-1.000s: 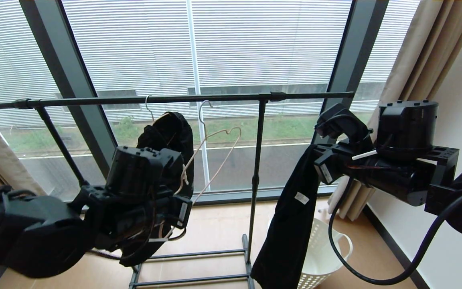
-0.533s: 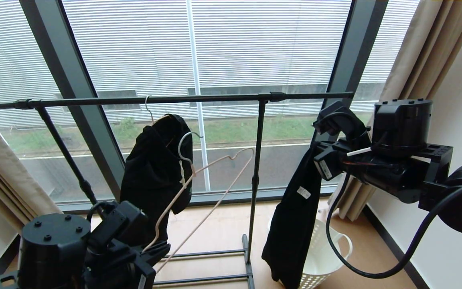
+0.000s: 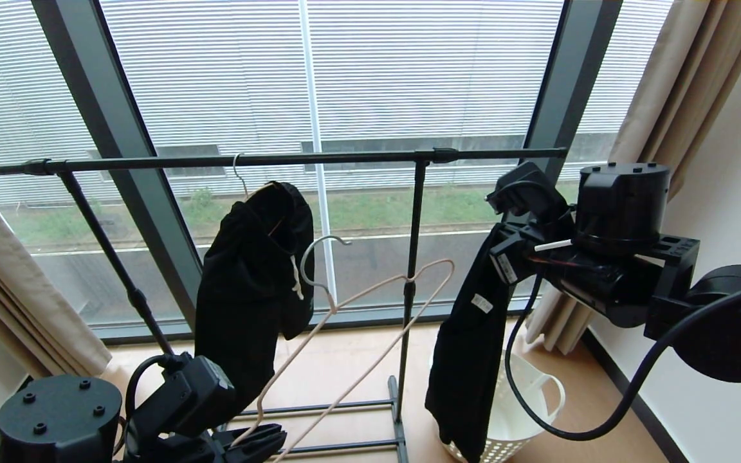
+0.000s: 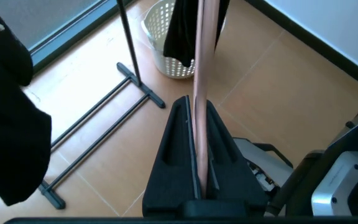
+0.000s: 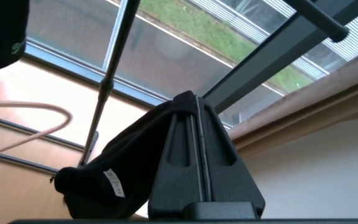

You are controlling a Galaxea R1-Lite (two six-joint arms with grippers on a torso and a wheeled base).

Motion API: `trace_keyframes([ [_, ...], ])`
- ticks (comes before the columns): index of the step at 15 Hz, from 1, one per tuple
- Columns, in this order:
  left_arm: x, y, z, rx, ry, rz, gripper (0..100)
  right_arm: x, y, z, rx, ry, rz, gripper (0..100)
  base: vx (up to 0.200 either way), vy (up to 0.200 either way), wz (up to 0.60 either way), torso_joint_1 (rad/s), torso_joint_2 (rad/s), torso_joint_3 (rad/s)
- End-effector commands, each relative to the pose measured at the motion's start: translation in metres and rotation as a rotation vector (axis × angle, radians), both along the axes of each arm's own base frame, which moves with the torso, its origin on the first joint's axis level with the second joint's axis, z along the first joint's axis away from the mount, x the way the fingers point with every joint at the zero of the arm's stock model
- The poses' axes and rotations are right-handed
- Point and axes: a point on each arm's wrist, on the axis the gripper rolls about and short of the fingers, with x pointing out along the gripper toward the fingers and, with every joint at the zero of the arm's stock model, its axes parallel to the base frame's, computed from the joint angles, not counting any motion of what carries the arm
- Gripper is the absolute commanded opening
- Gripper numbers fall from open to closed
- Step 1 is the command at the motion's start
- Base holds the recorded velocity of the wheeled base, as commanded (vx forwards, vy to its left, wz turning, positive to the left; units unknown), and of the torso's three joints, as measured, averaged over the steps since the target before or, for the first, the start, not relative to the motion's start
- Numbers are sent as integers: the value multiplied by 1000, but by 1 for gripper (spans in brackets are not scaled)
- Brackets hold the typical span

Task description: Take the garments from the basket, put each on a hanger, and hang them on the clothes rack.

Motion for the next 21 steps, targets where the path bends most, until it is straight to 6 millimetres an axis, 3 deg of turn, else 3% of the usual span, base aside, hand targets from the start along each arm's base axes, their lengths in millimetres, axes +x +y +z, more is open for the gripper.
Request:
trace_keyframes([
  [1, -1, -2, -1, 4, 7, -15, 0, 2, 6, -7, -9, 17, 13, 0, 0, 0, 0, 0, 0, 0],
  [21, -1, -5, 0, -26, 23, -62, 0, 16, 18, -5, 65, -46, -8, 0, 0, 0, 0, 0, 0, 0],
])
